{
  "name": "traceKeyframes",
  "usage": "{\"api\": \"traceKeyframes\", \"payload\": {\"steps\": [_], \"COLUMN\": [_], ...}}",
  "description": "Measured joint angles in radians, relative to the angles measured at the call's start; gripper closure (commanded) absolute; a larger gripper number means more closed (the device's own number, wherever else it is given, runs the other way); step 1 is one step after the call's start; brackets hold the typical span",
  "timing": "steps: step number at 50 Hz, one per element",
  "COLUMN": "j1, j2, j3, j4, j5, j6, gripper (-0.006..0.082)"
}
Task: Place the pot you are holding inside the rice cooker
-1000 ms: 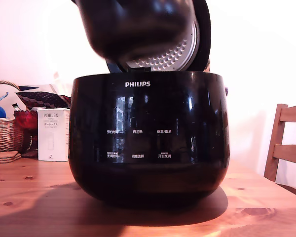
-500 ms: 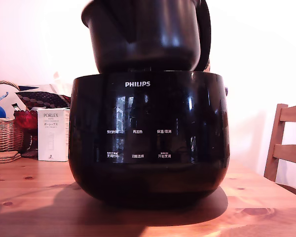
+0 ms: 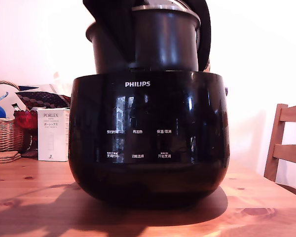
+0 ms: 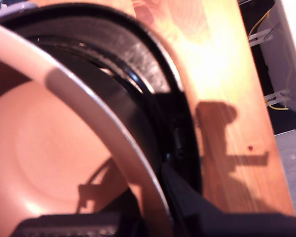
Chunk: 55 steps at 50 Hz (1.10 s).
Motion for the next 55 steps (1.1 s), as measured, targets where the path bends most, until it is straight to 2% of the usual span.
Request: {"api": "traceKeyframes", "payload": {"steps": [55], "j1": [0.026], "j2": [0.058], "j3": [0.001], "j4": [0.013], "j5": [0.037], "j6": [0.028], "gripper": [0.0791]}}
